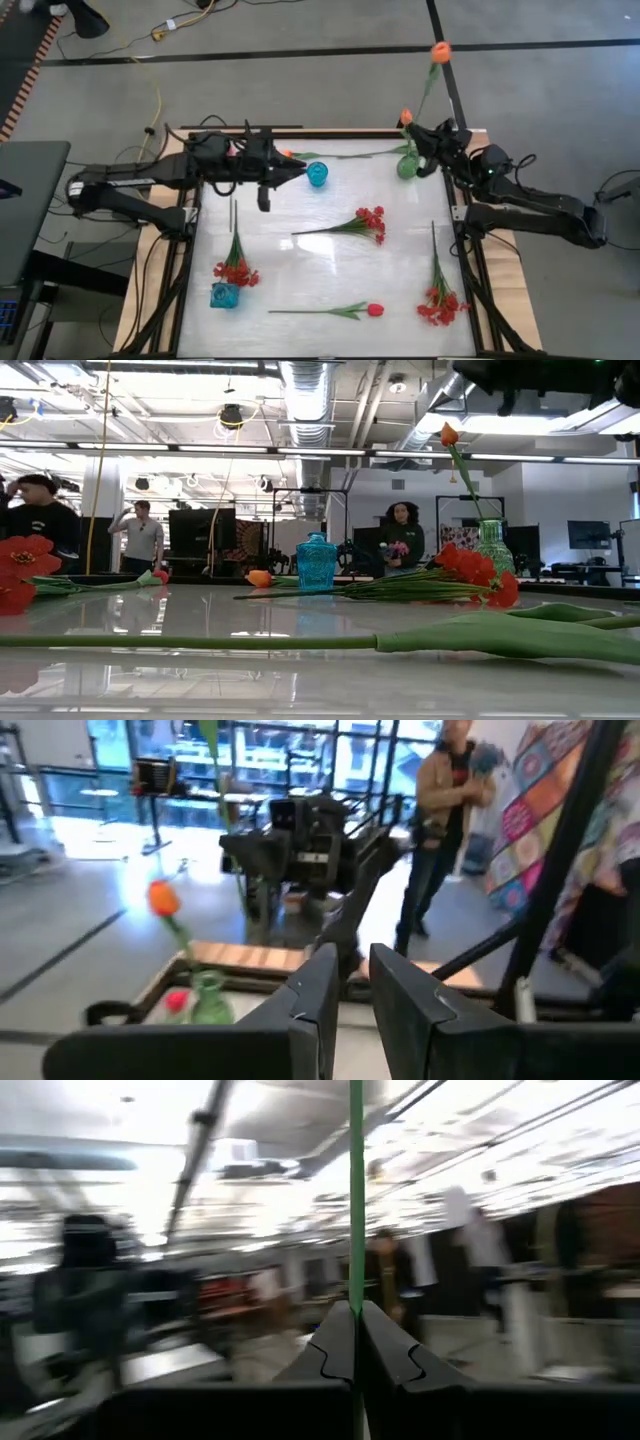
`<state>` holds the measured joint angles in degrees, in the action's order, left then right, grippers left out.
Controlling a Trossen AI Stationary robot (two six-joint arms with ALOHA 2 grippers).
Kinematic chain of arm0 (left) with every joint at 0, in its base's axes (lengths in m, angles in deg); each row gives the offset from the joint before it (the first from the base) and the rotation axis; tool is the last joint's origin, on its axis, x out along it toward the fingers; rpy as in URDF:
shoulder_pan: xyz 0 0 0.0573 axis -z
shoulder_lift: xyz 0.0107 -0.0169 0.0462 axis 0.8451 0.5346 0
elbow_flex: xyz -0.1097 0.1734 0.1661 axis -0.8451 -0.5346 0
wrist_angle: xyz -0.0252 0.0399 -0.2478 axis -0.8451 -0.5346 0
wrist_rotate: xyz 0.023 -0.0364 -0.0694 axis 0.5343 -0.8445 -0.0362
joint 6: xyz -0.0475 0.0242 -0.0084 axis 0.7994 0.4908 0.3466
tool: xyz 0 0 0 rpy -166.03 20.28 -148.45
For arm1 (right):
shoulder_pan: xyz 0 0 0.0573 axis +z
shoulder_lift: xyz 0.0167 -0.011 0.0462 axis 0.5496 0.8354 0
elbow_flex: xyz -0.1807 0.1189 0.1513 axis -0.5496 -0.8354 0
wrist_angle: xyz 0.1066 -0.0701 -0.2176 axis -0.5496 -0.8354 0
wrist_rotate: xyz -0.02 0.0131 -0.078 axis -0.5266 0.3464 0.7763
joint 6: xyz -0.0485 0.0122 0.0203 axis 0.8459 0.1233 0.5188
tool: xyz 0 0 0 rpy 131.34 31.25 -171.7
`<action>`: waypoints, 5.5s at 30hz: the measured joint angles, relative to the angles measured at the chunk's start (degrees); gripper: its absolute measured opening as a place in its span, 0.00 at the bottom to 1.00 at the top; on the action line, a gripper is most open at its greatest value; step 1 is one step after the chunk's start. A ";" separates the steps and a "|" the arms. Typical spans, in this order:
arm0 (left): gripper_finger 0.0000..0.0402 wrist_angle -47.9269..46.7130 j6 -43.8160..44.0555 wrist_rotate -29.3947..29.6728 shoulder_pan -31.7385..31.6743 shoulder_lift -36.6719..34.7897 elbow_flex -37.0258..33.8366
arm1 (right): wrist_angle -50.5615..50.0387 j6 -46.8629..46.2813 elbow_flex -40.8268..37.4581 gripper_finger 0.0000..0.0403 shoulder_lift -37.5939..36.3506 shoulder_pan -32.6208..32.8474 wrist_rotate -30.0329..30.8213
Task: Sort flowers into vase by color
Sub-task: Put the bottom orange tulip into the green vase
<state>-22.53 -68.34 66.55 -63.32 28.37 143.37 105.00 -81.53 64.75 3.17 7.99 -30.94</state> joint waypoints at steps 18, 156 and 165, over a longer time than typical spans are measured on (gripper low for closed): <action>0.39 18.54 3.76 -5.16 0.40 9.17 -0.01 | 2.77 2.13 15.49 0.07 23.03 23.87 -3.52; 0.43 4.09 1.67 6.55 -1.61 9.40 0.06 | -27.52 0.93 26.69 0.04 25.68 14.27 -2.23; 0.49 -2.70 3.32 9.03 -3.83 6.59 0.06 | -25.01 -3.33 10.67 0.04 7.09 6.49 4.64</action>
<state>-25.23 -65.02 75.58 -67.15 34.95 143.43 79.99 -84.85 75.41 10.26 14.49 -26.30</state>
